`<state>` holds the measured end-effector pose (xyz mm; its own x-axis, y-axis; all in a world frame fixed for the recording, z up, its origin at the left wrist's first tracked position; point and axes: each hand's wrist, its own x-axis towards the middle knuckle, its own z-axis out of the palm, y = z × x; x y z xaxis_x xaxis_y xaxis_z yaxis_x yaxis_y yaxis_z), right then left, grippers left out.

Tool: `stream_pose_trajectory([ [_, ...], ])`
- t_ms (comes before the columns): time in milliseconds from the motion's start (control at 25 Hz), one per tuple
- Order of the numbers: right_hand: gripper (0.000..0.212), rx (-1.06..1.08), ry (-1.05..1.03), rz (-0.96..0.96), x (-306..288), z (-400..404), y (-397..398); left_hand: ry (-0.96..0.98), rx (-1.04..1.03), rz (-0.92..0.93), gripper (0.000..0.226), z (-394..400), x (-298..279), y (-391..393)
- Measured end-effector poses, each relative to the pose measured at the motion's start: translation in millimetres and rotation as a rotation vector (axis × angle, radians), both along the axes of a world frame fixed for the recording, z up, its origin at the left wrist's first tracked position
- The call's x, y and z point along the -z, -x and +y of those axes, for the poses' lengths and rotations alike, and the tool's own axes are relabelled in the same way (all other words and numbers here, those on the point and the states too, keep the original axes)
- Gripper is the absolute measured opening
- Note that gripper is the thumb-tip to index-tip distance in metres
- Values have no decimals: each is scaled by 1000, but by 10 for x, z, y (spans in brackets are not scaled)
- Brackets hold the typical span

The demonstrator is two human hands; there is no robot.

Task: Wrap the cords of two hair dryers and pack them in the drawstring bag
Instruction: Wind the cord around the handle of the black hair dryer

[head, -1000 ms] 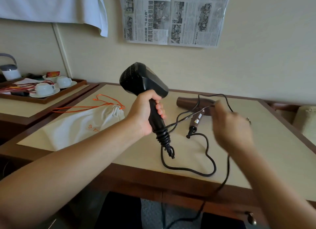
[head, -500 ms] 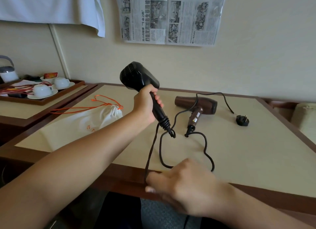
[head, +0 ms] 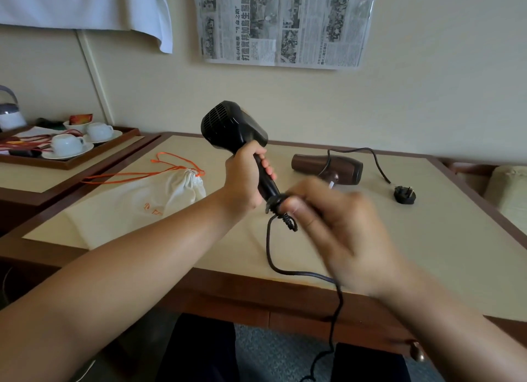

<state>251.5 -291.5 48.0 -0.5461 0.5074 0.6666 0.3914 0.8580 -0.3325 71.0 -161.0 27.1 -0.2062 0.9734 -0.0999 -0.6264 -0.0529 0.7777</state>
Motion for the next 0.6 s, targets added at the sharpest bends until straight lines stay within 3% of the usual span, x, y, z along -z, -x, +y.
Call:
stream_pose_trajectory([
  [120, 21, -139, -135, -367, 441, -285, 396, 49, -2, -45, 22, -5, -83, -106],
  [240, 20, -216, -30, -489, 859, -201, 692, 90, 63, -100, 21, -63, -80, -262],
  [440, 15, -248, 37, -467, 955, -146, 802, 69, 59, 42, 26, -67, -31, -301],
  [600, 17, -230, 116, -286, 587, -171, 723, 65, -3, 103, 25, 47, 63, -120],
])
